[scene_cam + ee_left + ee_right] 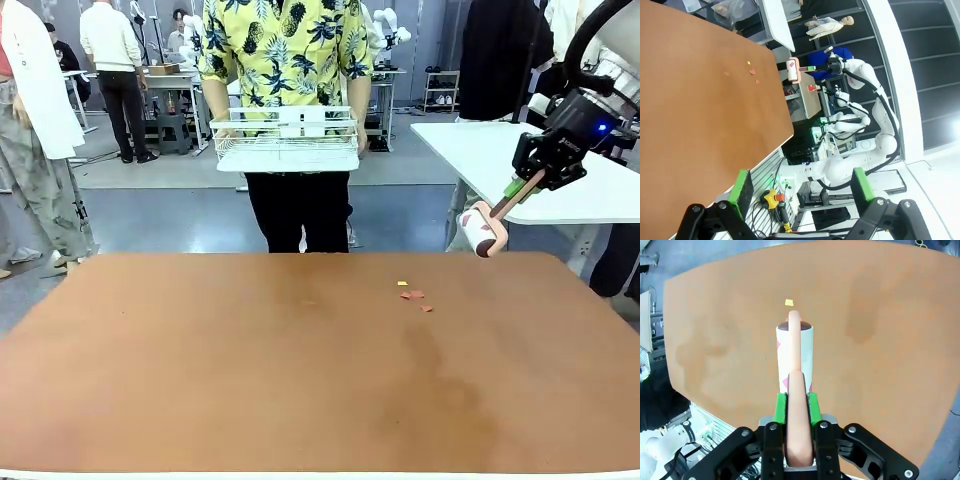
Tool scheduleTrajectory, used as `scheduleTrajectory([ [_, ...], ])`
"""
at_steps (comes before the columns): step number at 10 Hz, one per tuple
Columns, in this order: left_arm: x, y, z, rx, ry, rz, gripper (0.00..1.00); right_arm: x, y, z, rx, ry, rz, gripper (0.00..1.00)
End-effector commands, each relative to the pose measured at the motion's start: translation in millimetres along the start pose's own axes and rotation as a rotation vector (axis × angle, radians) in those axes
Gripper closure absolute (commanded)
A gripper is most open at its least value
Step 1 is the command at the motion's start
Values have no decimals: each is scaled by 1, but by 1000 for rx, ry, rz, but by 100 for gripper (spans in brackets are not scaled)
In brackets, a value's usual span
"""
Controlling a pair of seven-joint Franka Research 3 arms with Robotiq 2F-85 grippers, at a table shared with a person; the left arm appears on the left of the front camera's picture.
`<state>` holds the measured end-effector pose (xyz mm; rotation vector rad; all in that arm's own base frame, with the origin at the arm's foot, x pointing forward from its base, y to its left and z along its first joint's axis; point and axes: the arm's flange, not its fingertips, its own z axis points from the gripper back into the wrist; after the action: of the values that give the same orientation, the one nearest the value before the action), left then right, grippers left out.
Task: Clean the table.
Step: Clean the table with the Lint Roller when the human lifts the Dish drying rack.
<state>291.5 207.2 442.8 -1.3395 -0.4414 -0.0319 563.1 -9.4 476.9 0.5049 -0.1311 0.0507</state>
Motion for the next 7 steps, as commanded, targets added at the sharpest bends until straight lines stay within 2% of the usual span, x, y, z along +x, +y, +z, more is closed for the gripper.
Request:
scheduleTrajectory([
  [1,-1,-4,3,-4,-4,-3,0,-9,7,6,-9,-6,12,79],
  [5,-1,-4,3,-4,-4,-3,0,-2,4,5,-2,-7,8,79],
  [7,-1,-4,3,-4,-4,-3,0,15,-20,-50,59,33,15,79],
])
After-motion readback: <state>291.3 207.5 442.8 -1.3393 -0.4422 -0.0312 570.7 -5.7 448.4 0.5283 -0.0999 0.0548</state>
